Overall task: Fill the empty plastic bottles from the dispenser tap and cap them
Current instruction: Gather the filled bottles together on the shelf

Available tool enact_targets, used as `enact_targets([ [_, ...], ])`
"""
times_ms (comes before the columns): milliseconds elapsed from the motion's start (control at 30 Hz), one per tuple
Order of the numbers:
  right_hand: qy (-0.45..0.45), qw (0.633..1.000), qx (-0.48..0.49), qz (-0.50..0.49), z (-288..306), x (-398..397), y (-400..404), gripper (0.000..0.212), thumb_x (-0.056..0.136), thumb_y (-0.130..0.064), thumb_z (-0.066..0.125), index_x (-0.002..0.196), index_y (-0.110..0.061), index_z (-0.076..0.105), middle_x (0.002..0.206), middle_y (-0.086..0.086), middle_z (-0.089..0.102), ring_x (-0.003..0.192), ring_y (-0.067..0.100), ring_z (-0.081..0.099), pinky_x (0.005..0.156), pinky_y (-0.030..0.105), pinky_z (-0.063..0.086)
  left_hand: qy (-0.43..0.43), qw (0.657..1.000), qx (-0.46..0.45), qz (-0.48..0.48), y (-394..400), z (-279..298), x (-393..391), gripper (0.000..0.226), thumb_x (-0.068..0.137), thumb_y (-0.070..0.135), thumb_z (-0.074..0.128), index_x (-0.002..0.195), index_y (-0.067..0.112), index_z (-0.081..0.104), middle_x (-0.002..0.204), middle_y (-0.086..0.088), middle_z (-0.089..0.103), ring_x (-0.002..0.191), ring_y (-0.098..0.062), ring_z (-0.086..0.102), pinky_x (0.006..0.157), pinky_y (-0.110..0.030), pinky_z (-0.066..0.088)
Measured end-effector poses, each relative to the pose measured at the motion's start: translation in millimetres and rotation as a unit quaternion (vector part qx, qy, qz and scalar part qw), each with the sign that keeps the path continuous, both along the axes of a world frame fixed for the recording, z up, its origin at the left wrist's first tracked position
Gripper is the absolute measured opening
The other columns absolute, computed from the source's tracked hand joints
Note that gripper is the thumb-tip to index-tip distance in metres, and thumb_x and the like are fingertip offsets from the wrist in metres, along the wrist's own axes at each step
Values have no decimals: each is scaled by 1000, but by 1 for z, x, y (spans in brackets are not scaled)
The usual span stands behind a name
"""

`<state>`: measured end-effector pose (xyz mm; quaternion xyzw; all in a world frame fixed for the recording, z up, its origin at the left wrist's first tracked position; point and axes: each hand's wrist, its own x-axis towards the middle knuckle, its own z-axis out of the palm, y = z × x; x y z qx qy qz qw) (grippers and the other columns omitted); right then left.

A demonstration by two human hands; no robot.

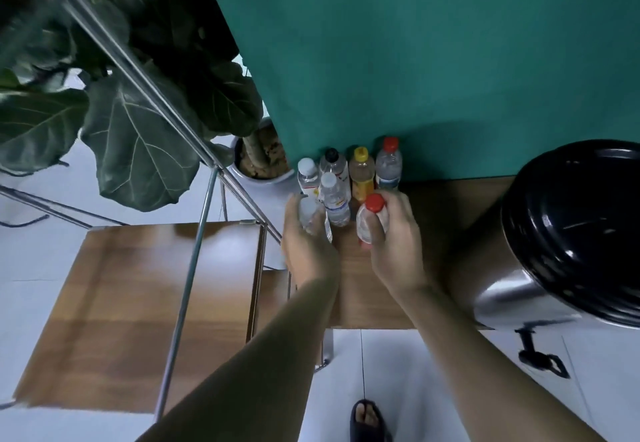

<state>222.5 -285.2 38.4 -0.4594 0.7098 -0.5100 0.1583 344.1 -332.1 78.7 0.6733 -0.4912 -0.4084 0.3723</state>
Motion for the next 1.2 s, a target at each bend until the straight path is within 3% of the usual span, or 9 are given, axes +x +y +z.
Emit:
enact_targets([
  [100,-28,999,27,-7,22,19,35,26,116,-34,54,140,-26,55,126,-12,62,109,3,63,91,30,52,40,999,-9,-24,31,24,8,25,113,24,66,127,45,65,114,26,70,99,16,62,84,-13,47],
  [200,-26,999,39,-14,51,44,69,25,114,-44,50,138,-37,51,119,-24,61,110,3,65,90,33,58,91,993,-36,-69,60,47,23,21,112,15,66,133,11,67,113,7,69,89,21,63,78,-5,47],
  [267,-31,998,46,-13,71,61,90,26,112,-47,47,137,-42,50,118,-29,61,109,3,66,89,35,60,75,990,-63,-98,78,61,35,27,110,18,69,133,4,66,118,1,71,101,11,68,82,-3,47],
  [333,-30,998,52,-14,90,77,110,23,112,-43,49,135,-44,50,118,-30,61,107,2,66,87,33,59,55,984,-98,-136,93,74,48,31,108,24,71,134,10,66,127,-1,71,118,-12,68,92,-6,46],
  [433,-3,998,51,-23,119,101,142,22,114,-40,49,136,-41,50,118,-28,61,109,1,66,89,30,58,89,971,-106,-196,119,104,76,27,111,33,69,135,22,63,124,14,67,116,2,65,98,-10,45],
  [567,-11,999,32,-40,165,142,187,19,115,-35,50,133,-41,49,120,-30,60,113,-2,64,85,10,48,68,941,-163,-289,150,137,118,10,114,37,63,121,30,65,111,9,66,107,-11,64,98,-42,53],
  [800,14,994,-21,-109,220,220,252,13,115,-23,52,128,-26,54,111,-17,62,104,5,64,83,12,46,117,895,-157,-400,193,199,192,6,113,32,67,118,30,69,111,14,70,108,-8,65,98,-34,54],
  [1000,27,994,-20,-100,245,290,271,18,114,-21,56,130,-29,57,115,-26,62,112,2,64,90,8,43,154,842,-133,-500,189,237,287,9,111,22,71,119,21,73,109,7,74,106,-11,69,97,-28,55],
  [1200,-7,999,-32,-1,251,360,228,18,110,-22,63,127,-28,60,112,-13,68,107,16,70,89,24,54,154,873,-106,-451,150,230,378,14,109,32,74,123,32,74,113,12,75,112,-15,70,105,-51,59],
])
